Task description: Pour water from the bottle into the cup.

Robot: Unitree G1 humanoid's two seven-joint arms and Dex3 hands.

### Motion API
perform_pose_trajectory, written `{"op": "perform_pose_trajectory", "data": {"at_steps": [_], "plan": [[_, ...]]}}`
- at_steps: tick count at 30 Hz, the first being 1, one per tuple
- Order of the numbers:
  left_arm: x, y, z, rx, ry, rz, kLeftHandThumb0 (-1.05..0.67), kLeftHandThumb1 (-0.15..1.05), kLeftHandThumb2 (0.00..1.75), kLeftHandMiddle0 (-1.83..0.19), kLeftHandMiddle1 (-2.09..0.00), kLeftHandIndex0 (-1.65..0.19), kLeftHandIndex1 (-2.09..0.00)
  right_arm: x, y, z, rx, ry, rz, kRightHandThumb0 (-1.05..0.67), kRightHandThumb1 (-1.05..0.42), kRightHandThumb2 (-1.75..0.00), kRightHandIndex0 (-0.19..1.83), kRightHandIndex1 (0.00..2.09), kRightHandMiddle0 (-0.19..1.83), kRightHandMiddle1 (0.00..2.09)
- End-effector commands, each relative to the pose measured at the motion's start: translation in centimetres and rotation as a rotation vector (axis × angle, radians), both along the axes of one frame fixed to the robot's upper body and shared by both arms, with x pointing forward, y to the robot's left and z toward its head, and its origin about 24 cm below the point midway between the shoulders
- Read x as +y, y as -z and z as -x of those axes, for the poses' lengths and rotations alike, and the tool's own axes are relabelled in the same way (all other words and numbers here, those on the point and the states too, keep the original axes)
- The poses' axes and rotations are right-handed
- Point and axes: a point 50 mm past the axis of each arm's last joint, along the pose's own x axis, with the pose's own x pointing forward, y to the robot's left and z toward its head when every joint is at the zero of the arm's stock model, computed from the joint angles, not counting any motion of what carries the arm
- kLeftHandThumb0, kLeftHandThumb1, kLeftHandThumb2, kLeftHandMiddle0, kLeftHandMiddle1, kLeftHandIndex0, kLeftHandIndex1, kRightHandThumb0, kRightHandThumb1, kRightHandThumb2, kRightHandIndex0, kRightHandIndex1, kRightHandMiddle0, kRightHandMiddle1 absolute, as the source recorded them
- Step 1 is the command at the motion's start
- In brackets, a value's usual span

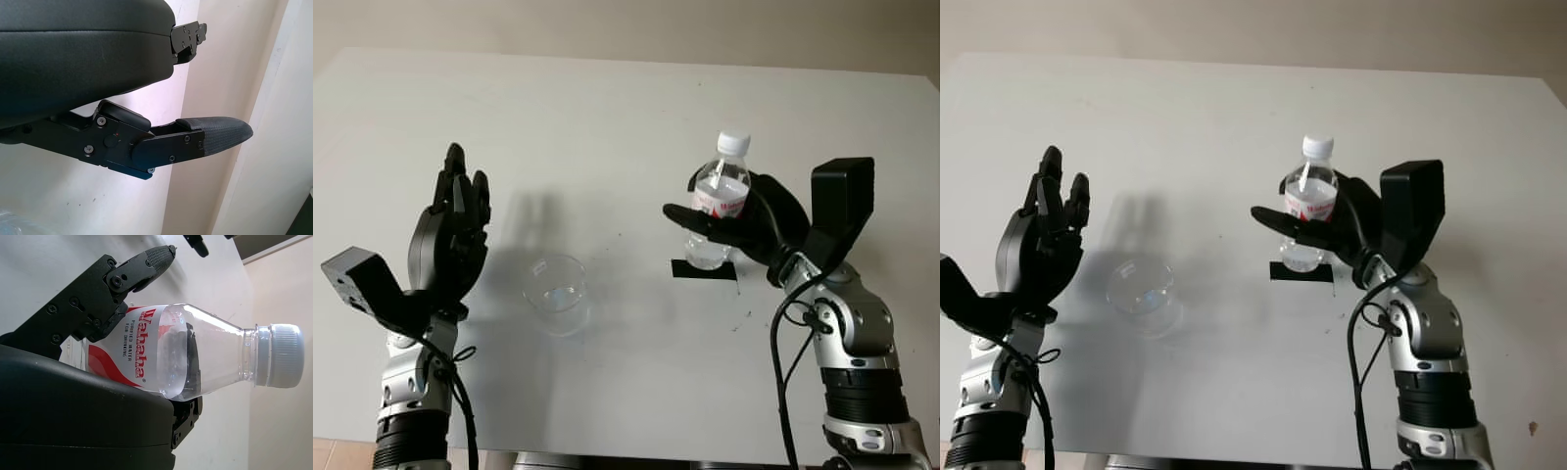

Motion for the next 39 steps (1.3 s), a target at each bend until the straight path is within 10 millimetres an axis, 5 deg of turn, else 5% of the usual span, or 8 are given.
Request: {"op": "perform_pose_trajectory", "data": {"at_steps": [1, 15, 23, 31, 39], "plan": [[0.1, -0.5, 0.1, -0.017, 0.002, -0.001, -0.80, 1.05, 0.58, 0.19, -0.04, 0.19, -0.02, 0.1, 0.2, 0.2, 0.004, -0.001, -0.014, -0.22, -1.05, -0.26, 1.26, 2.09, 0.81, 2.09], [0.2, -0.4, 0.1, -0.013, 0.001, 0.000, -0.79, 1.05, 0.58, 0.19, -0.02, 0.19, -0.01, 0.1, 1.9, 0.7, -0.014, -0.015, -0.011, -0.22, -1.05, -0.28, 1.25, 2.09, 0.81, 2.09], [0.2, -0.4, 0.0, -0.018, 0.004, -0.006, -0.79, 1.05, 0.58, 0.19, -0.03, 0.19, -0.01, 0.1, 3.3, 0.8, -0.041, -0.104, 0.025, -0.24, -1.05, -0.22, 1.04, 2.09, 0.75, 2.09], [0.2, -0.5, 0.0, -0.018, 0.002, 0.000, -0.79, 1.05, 0.58, 0.18, -0.05, 0.18, -0.03, -0.1, 4.6, 1.3, -0.057, -0.134, 0.071, -0.30, -1.05, -0.11, 0.42, 2.09, 0.29, 2.09], [0.4, -0.4, -0.1, -0.020, 0.005, -0.001, -0.79, 1.05, 0.58, 0.18, -0.05, 0.18, -0.04, -0.2, 5.7, 2.0, -0.025, -0.109, 0.033, -0.31, -1.05, -0.11, 0.19, 2.09, 0.11, 2.09]]}}
